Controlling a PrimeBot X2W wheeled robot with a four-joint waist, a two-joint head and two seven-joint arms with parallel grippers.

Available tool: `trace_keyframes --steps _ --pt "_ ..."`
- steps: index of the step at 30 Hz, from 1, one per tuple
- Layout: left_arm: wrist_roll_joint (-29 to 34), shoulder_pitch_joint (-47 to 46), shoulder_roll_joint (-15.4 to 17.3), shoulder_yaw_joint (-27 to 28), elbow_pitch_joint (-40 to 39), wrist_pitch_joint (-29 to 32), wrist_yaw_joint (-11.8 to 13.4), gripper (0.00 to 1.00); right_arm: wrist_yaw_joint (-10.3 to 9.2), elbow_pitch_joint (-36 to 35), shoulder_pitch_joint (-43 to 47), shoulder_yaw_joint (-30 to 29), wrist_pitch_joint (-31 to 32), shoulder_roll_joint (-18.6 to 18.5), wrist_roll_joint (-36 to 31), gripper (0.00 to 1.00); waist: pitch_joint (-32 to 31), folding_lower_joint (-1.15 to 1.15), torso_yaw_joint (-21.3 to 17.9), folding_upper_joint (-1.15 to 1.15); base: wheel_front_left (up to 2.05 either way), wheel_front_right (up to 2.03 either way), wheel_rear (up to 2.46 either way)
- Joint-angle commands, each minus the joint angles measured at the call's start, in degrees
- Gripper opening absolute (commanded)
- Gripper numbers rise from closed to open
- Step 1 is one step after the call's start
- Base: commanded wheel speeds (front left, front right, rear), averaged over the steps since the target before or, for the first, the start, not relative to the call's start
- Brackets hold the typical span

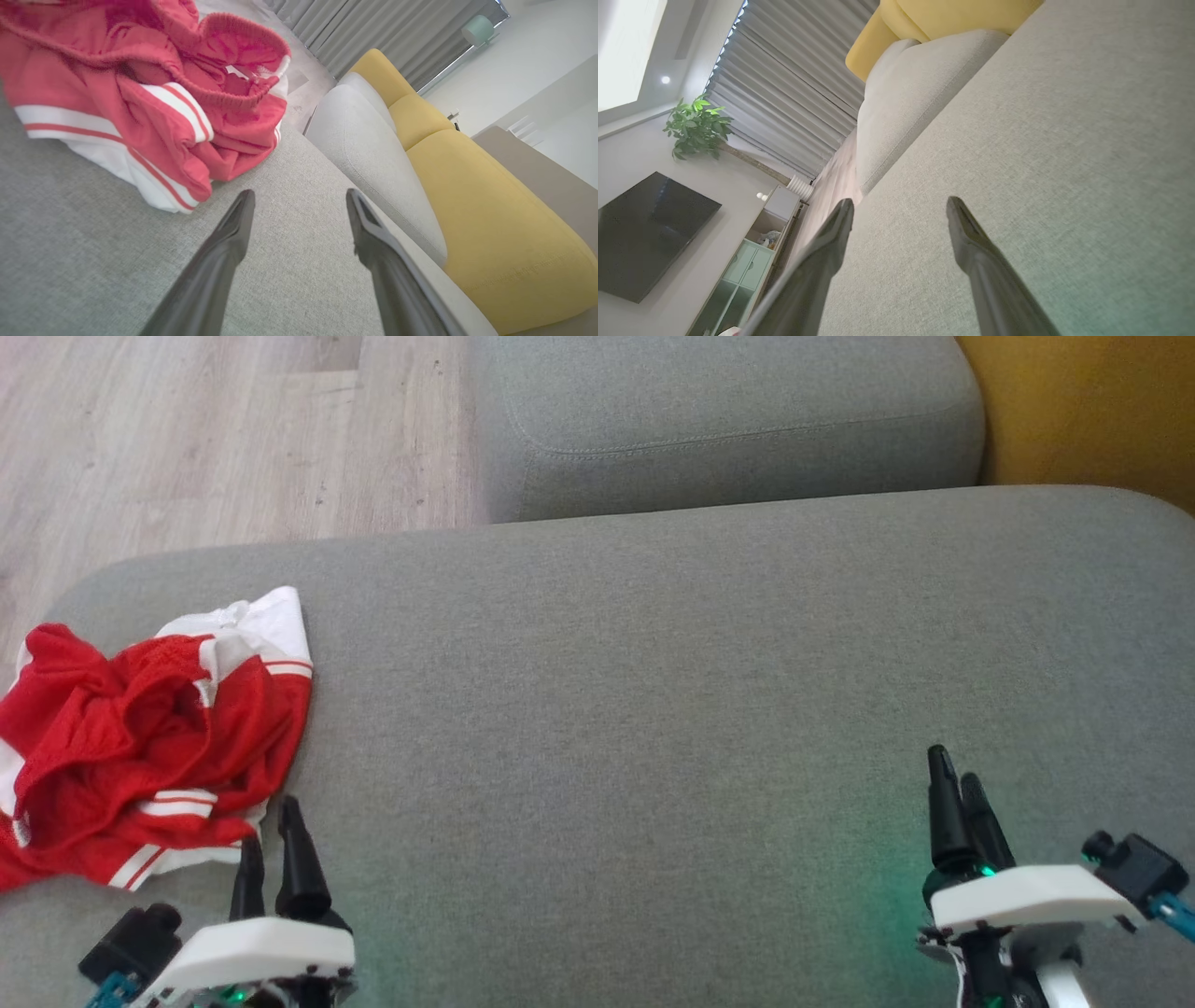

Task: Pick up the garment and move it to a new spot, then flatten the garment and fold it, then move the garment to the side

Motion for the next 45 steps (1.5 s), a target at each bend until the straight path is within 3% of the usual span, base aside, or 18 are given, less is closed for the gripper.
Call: trace_keyframes --steps 1,26,45 --pt "2.27 -2.58 0.41 0.40 -2.46 -0.79 0.83 1.00 0.24 -2.34 -3.24 1.26 -0.88 -0.39 -2.40 1.00 0.00 0.00 0.00 0.00 0.00 0.00 0.00" --pt "18.29 -3.11 0.49 -1.70 -3.28 -4.82 4.17 1.00 0.33 -2.46 -4.35 5.13 -4.93 -0.50 -18.37 1.00 -0.26 0.00 0.24 0.00 0.00 0.00 0.00" --pt "30.62 -3.92 0.55 -3.77 -3.00 -8.01 4.21 1.00 0.40 -1.06 -5.39 7.40 -8.14 -0.59 -30.84 1.00 -0.20 0.00 -0.26 0.00 0.00 0.00 0.00"
